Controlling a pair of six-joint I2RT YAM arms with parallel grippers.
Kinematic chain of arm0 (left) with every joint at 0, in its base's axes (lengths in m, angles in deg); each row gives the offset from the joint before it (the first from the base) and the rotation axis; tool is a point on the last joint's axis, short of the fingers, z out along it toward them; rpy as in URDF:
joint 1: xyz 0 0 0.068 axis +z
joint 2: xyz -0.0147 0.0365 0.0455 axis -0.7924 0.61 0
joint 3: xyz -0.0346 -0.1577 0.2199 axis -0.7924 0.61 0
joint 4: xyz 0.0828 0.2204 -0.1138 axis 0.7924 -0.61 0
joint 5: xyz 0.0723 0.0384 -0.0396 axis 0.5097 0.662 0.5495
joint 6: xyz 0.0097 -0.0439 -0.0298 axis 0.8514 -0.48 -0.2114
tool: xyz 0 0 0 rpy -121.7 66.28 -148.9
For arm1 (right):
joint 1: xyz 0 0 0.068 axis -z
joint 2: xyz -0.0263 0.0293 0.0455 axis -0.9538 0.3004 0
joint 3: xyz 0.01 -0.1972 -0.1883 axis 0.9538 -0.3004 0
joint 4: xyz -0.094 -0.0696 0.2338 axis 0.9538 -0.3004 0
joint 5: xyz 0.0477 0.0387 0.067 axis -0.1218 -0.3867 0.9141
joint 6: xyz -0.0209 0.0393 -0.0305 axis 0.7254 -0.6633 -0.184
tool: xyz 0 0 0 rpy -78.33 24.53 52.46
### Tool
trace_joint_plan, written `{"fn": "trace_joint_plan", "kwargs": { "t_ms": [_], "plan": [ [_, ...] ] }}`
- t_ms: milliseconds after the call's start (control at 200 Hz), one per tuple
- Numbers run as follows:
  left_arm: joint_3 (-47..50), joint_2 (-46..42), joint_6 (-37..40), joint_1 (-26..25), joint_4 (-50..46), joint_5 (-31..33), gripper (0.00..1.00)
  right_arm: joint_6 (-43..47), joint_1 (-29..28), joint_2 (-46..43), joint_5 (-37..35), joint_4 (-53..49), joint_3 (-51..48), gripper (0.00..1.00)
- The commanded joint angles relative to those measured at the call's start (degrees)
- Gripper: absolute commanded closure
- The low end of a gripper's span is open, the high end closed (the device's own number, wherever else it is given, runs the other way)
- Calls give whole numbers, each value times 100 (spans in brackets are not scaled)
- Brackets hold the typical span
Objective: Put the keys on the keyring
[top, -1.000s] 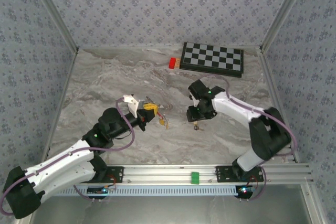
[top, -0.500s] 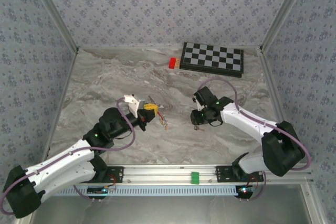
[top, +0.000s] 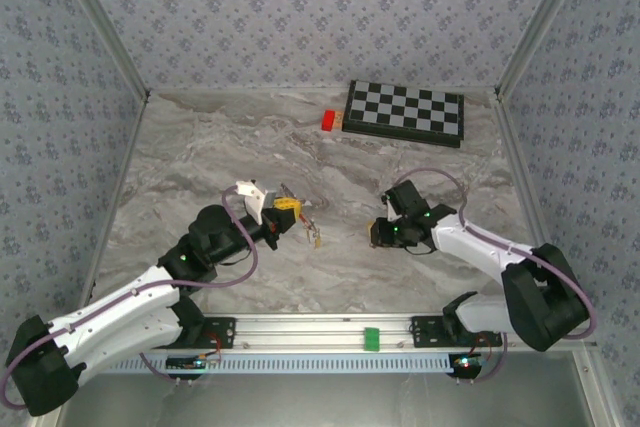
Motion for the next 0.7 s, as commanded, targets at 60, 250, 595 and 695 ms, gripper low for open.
{"fn": "trace_joint_plan", "kwargs": {
  "t_ms": [60,250,595,695],
  "plan": [
    [-46,15,-13,-40,208,-12,100,-210,115,-31,208,403,-175,76],
    [-45,24,-13,-41,203,-16,100,-184,180,143,312,508,-174,76],
    [-46,27,-17,-41,202,-12,100,-80,187,404,301,396,-101,76],
    [-45,32,-13,-45,202,-16,100,-58,196,372,270,401,-115,75]
  ]
}}
